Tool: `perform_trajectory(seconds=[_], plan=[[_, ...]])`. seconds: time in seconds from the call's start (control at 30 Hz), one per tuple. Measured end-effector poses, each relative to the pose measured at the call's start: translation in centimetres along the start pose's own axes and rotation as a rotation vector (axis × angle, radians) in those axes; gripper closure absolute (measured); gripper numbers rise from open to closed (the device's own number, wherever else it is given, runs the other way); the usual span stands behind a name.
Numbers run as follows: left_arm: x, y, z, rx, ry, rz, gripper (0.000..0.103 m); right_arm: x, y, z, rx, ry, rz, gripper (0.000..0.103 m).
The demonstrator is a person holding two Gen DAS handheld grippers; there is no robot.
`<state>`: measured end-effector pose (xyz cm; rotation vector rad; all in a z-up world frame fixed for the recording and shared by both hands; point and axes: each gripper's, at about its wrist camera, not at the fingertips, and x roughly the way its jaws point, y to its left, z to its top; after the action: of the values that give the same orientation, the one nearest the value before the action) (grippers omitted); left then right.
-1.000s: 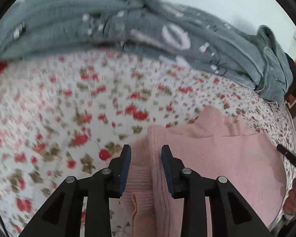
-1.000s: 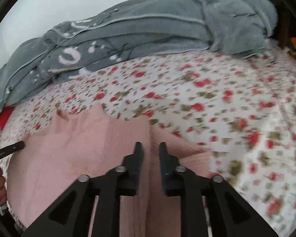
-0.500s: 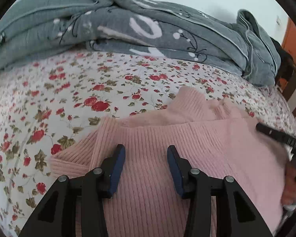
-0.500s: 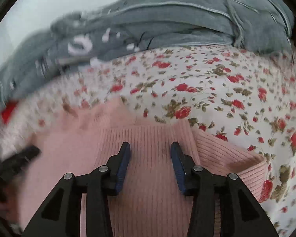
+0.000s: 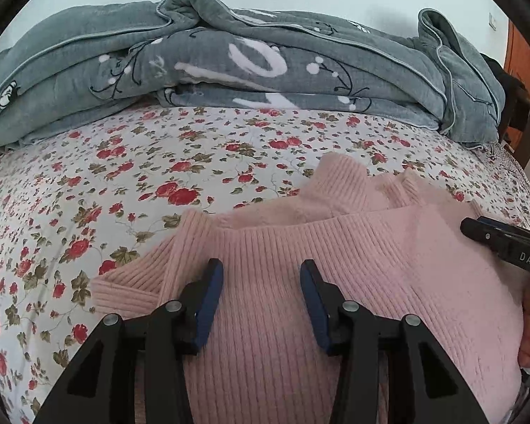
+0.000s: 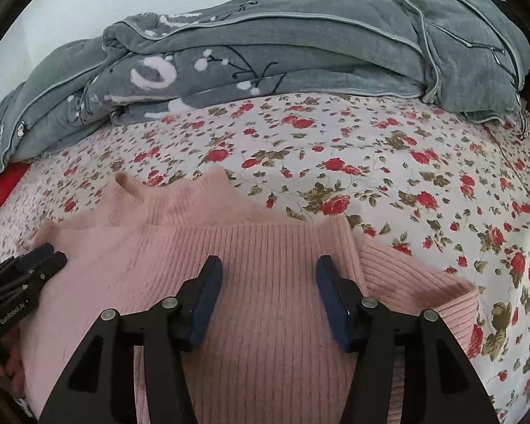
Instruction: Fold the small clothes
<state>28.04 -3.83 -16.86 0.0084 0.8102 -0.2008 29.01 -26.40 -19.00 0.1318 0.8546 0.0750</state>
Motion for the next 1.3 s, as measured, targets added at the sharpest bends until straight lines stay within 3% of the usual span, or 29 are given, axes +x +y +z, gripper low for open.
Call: perform_trajectory(seconds=[0.3, 0.5, 0.63, 0.73, 0.87, 1.13, 1.3], plan=[[-0.1, -0.1, 0.1, 0.003, -0.001, 0.008, 0.06, -0.1, 0.1, -0.1, -0.006, 0.0, 0.003, 0.044], [-1.5, -1.6, 1.4, 0.067, 0.053, 0.059, 0.06, -0.7, 0.7, 0.3, -0.031, 0.023, -0.021, 0.044], [-5.0, -2.6, 1.1, 0.014, 0.043, -0.138, 0.059, -4.3, 2.0, -0.9, -0.036, -0.03, 0.045, 0.044], [-5.1, -4.2, -0.4, 0.019, 0.083, -0.212, 0.059, -6.2, 3.4, -3.3, -0.085, -0.044, 0.111, 0.044], [-5.5, -6.4, -2.8, 0.137, 0.022, -0.087, 0.057, -6.7, 4.6, -6.5, -0.21, -0.074, 0.046, 0.044], [-6.6, -1.8, -3.3, 0.05, 0.05, -0.051, 0.057, -8.4, 0.7, -7.5, -0.186, -0.106, 0.009, 0.046], [-8.4, 1.0, -4.4, 0.01, 0.033, -0.063, 0.057, -9.1, 0.5, -8.1, -0.214, -0.115, -0.021, 0.047]])
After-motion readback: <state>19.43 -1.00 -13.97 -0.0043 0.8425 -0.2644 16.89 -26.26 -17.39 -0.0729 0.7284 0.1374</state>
